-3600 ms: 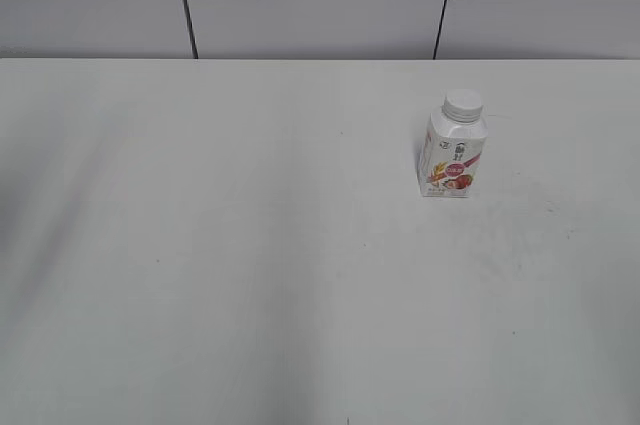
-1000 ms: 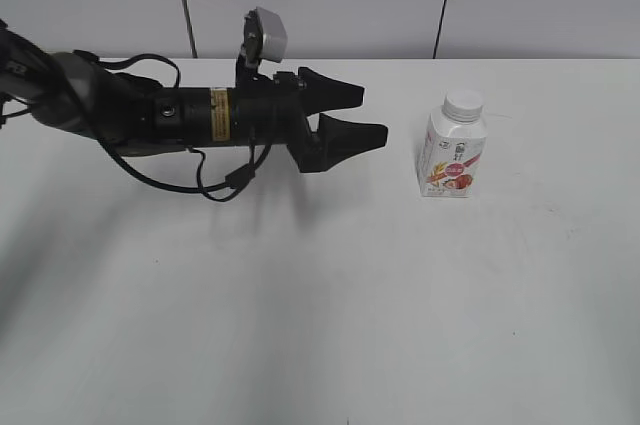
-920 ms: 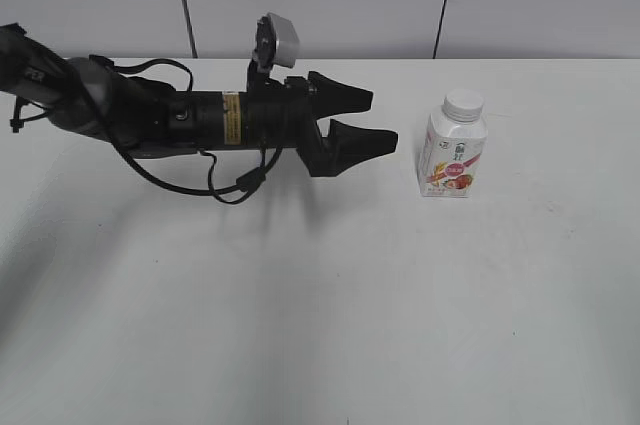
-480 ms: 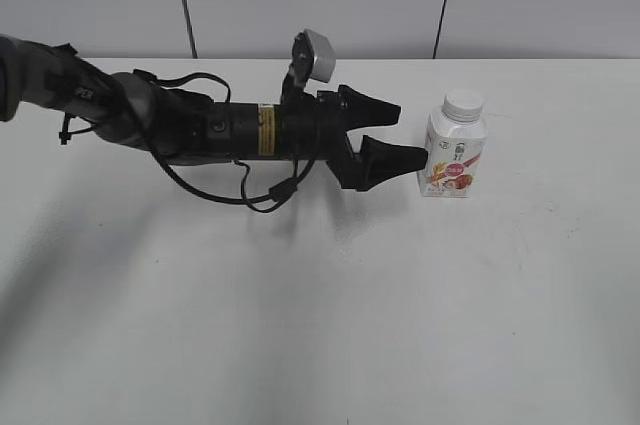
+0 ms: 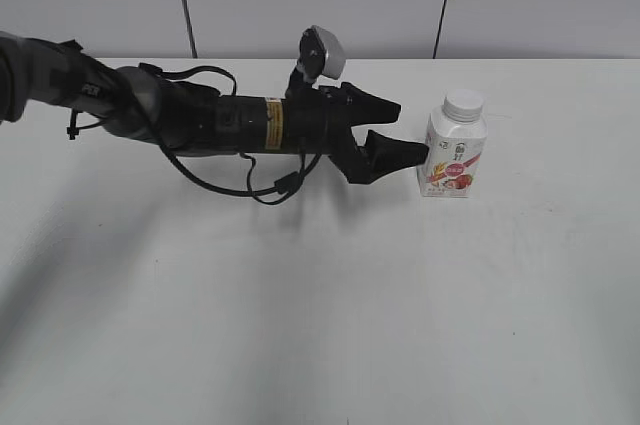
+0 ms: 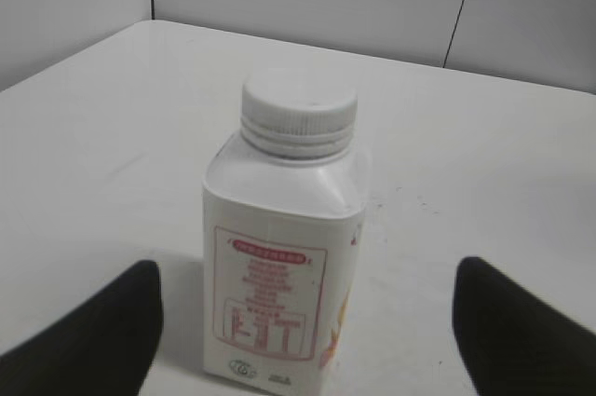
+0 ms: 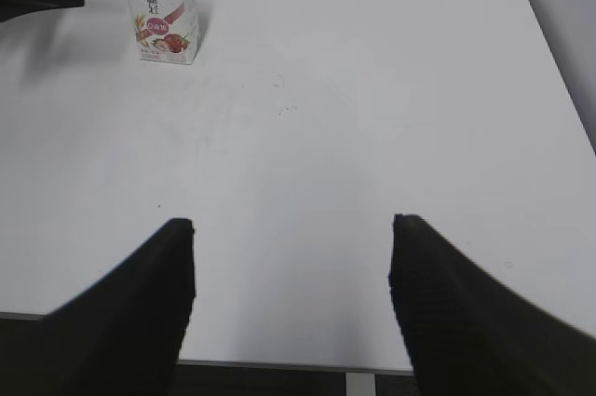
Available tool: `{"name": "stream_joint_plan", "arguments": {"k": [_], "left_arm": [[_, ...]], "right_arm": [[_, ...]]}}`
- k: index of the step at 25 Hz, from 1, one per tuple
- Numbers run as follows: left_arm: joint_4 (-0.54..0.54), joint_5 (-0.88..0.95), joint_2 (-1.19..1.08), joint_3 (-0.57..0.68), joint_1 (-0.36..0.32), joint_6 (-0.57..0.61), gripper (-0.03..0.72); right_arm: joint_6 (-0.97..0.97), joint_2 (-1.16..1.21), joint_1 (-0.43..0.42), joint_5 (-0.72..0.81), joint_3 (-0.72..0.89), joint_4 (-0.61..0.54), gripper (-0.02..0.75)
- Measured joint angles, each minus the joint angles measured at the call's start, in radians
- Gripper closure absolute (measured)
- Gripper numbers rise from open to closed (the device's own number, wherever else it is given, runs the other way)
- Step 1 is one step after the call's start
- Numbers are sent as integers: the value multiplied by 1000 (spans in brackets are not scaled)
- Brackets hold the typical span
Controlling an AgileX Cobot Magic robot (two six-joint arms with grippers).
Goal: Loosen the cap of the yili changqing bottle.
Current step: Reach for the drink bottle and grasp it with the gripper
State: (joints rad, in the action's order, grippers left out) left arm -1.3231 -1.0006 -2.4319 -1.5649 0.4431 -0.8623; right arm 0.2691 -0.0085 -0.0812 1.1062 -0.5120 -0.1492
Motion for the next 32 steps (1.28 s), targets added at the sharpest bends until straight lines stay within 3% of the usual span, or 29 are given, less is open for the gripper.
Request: {"name": "stream_joint_plan", "arguments": {"k": [4,7,32], "left_arm": [[-9,20,-7,-23,16,-59,52],[-10,42,-15,-45,27,-85,38],[-37,92,-223,-341,94,-94,76]], "right_arm": [[0,0,0,-1,0,0,216],[0,0,0,-1,0,0,216],[0,0,0,-1,0,0,216]]}}
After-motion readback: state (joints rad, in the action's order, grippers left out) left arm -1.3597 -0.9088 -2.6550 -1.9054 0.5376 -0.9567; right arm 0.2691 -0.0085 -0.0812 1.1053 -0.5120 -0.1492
